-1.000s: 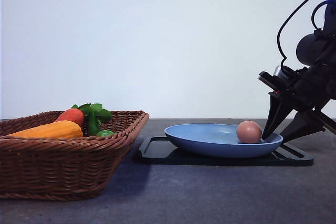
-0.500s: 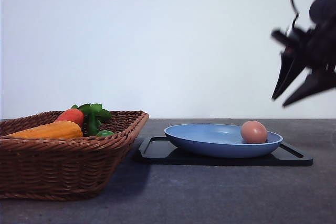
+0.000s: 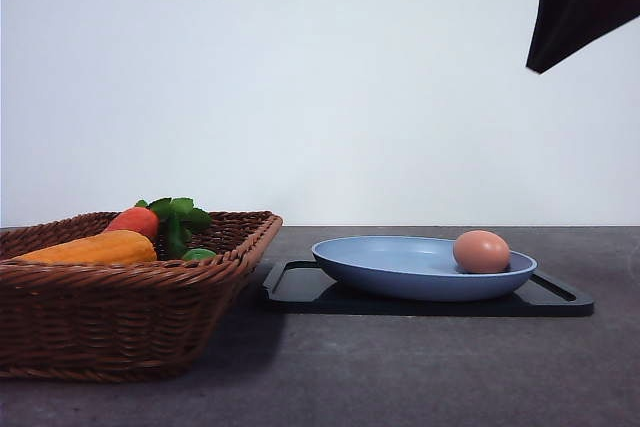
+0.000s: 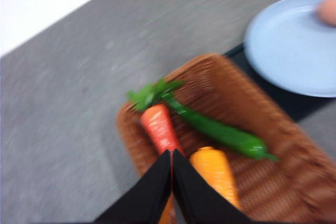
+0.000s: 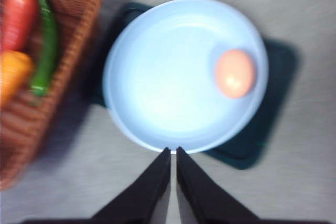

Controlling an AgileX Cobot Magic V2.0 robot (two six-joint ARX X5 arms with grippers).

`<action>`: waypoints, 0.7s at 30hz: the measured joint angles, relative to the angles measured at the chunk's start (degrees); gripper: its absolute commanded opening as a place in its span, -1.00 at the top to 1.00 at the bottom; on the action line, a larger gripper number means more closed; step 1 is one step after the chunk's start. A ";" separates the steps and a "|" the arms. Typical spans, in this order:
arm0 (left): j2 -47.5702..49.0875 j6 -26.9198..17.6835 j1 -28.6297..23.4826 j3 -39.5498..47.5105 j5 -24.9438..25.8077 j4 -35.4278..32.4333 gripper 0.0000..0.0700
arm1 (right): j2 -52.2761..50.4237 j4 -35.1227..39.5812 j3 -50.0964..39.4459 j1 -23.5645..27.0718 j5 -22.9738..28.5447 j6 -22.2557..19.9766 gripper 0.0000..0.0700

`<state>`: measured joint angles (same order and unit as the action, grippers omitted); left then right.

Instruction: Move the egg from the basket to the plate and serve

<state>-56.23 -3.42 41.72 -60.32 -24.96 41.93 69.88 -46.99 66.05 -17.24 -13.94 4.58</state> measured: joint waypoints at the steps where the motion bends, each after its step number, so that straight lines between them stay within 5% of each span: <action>1: 0.28 0.34 -1.89 0.91 0.89 -0.78 1.00 | -1.52 0.97 -1.15 -1.46 2.95 -0.06 1.00; 9: 8.08 4.30 -14.92 14.16 11.43 -10.19 1.00 | -16.02 17.70 -16.66 -10.77 20.39 -0.28 1.00; 16: 21.98 9.78 -17.10 28.56 14.41 -21.04 1.00 | -25.62 34.31 -34.15 -12.66 23.16 0.42 1.00; 21: 31.42 12.26 -17.10 33.71 14.43 -20.46 1.00 | -28.05 40.80 -42.22 -12.67 23.18 2.24 1.00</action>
<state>-24.81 8.84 24.62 -26.61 -10.52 21.46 41.83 -6.18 23.84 -29.91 9.23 6.82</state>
